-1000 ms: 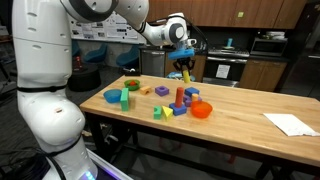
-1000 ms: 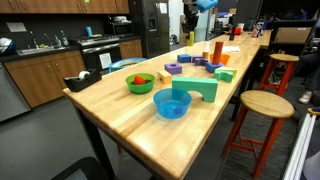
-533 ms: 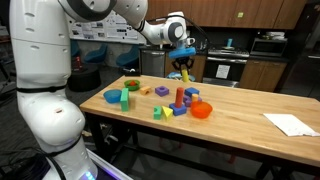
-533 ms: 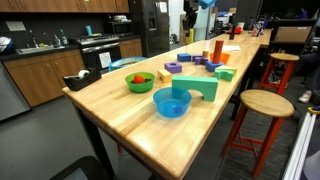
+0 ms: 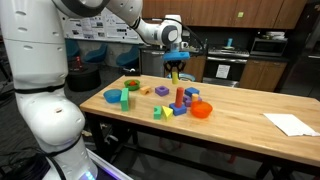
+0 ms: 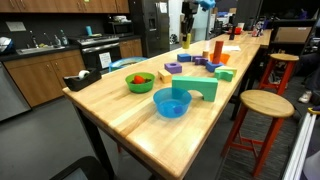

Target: Move the purple block on the left backwards and move the red and blue stacked blocks to the right then place the yellow cylinder in the purple block on the left.

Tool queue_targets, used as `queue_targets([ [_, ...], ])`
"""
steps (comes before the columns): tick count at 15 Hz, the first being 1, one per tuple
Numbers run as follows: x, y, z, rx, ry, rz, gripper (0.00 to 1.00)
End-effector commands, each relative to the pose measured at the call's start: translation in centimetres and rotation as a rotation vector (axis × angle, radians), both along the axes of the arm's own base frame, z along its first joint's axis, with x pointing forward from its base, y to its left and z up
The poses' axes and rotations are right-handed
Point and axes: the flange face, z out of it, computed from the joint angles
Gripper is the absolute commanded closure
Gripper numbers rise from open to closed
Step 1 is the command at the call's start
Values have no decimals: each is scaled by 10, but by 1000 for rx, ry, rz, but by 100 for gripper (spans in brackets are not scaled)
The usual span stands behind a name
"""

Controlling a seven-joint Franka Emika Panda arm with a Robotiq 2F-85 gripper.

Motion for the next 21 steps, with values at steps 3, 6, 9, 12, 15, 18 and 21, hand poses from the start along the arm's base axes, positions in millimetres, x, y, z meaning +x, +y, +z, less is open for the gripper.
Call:
queue_targets([
  [3, -20, 23, -13, 84, 41, 68, 84],
  [6, -28, 31, -8, 77, 53, 99, 84],
  [9, -34, 43, -1, 70, 59, 134, 84],
  [12, -36, 60, -2, 71, 91, 188, 84],
  [15, -34, 75, -10, 73, 117, 234, 84],
  [18, -28, 87, -23, 52, 117, 285, 84],
  [21, -22, 89, -31, 59, 121, 331, 84],
])
